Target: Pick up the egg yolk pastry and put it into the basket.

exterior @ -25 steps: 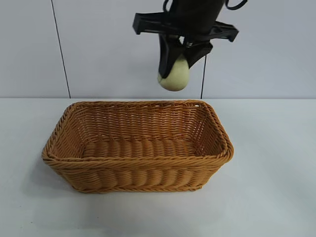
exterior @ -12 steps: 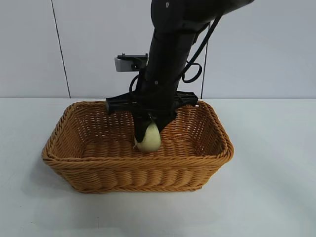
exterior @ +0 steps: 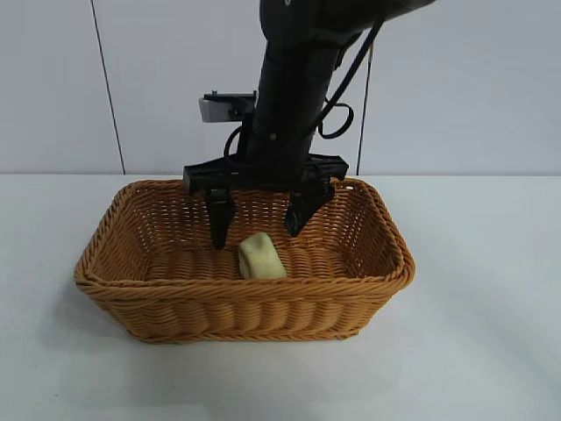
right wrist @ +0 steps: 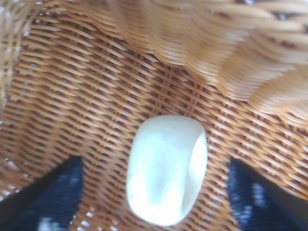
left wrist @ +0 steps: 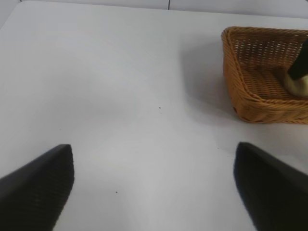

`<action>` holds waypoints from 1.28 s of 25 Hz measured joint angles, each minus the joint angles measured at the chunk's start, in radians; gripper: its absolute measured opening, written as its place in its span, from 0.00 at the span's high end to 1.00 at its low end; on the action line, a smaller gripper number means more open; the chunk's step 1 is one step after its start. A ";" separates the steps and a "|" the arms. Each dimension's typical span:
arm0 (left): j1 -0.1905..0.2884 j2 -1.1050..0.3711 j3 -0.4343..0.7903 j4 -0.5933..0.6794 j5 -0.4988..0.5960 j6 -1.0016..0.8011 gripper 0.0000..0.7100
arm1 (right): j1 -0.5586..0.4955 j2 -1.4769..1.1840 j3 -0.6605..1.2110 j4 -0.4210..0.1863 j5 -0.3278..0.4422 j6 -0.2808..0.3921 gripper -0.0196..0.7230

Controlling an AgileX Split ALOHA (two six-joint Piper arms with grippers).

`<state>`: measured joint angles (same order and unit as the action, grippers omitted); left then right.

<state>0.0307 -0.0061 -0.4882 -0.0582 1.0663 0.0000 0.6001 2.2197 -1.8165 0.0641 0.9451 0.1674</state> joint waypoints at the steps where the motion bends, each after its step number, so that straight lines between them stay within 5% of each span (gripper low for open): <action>1: 0.000 0.000 0.000 0.000 0.000 0.000 0.02 | 0.000 0.000 -0.034 -0.004 0.039 0.000 0.13; 6: 0.000 0.000 0.000 0.000 0.000 0.000 0.02 | 0.001 0.000 -0.231 -0.064 0.218 0.000 0.13; 9: 0.000 0.000 0.000 0.000 0.000 0.000 0.02 | -0.001 -0.001 -0.311 -0.141 0.257 0.000 0.13; 17: 0.000 0.000 0.000 0.000 0.000 0.000 0.02 | -0.108 -0.008 -0.333 -0.169 0.263 0.000 0.13; 32: 0.000 0.000 0.000 0.000 0.000 0.000 0.02 | -0.500 -0.008 -0.333 -0.173 0.263 0.000 0.12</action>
<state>0.0307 -0.0061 -0.4882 -0.0582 1.0663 0.0000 0.1005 2.2116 -2.1491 -0.1086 1.2079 0.1674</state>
